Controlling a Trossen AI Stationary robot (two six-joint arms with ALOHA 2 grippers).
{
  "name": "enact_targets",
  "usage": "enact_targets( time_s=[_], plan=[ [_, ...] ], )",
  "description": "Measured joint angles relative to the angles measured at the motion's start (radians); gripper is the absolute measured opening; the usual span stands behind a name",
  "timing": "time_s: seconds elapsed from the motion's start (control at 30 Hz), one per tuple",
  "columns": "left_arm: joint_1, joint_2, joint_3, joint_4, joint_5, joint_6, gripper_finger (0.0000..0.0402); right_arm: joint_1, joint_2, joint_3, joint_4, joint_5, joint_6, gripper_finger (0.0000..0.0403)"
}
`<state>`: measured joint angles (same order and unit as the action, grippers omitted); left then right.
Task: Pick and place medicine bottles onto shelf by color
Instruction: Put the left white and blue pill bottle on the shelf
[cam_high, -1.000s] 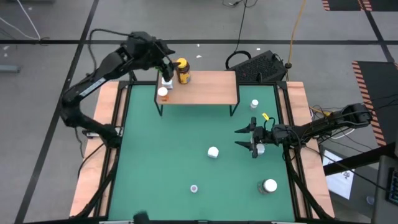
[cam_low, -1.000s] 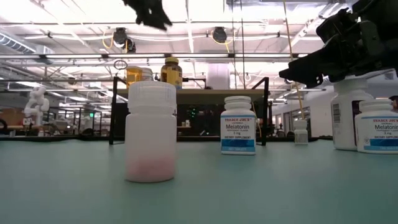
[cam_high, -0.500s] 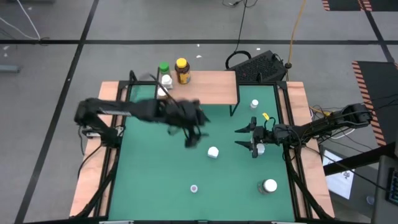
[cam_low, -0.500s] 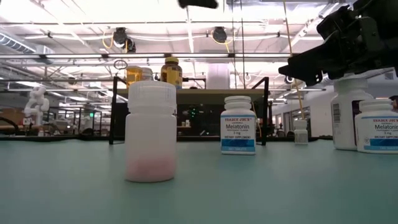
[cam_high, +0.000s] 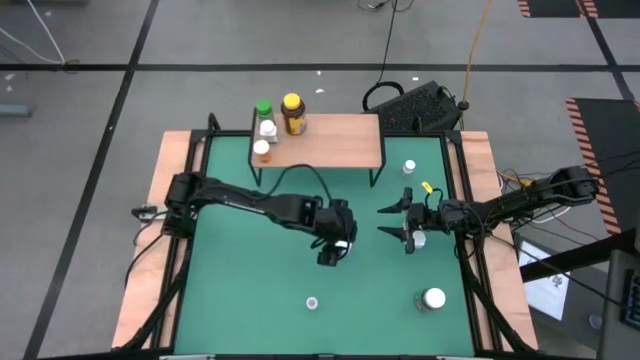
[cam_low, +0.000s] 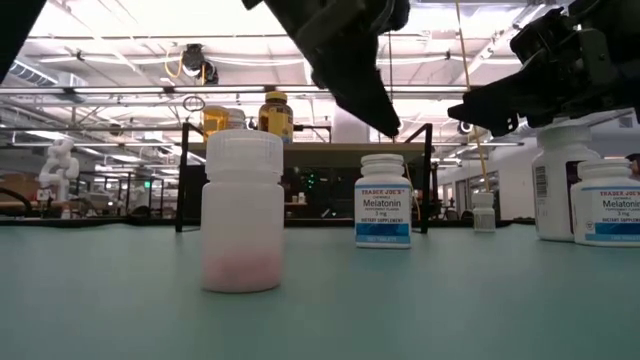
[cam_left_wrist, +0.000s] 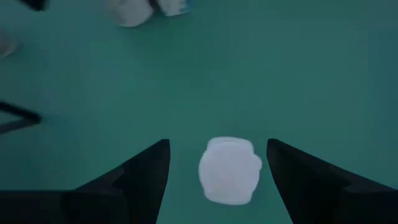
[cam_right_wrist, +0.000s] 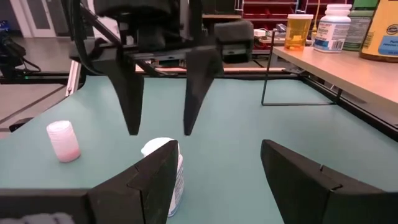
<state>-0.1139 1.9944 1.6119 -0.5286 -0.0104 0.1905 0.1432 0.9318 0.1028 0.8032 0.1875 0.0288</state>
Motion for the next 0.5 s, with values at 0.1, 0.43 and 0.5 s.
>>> enact_targets(
  time_s=[0.1, 0.43, 0.5],
  plan=[
    [-0.001, 0.010, 0.001, 0.015, 0.017, 0.037, 0.0271, 0.000, 0.000, 0.000, 0.000, 0.000, 0.000, 0.0226],
    [0.002, 0.065, 0.000, -0.009, 0.015, 0.017, 0.0271, 0.000, 0.000, 0.000, -0.010, 0.000, 0.011, 0.0226],
    [0.001, 0.068, 0.000, -0.009, 0.012, 0.011, 0.0271, 0.000, 0.000, 0.000, -0.009, 0.000, 0.011, 0.0226]
  ],
)
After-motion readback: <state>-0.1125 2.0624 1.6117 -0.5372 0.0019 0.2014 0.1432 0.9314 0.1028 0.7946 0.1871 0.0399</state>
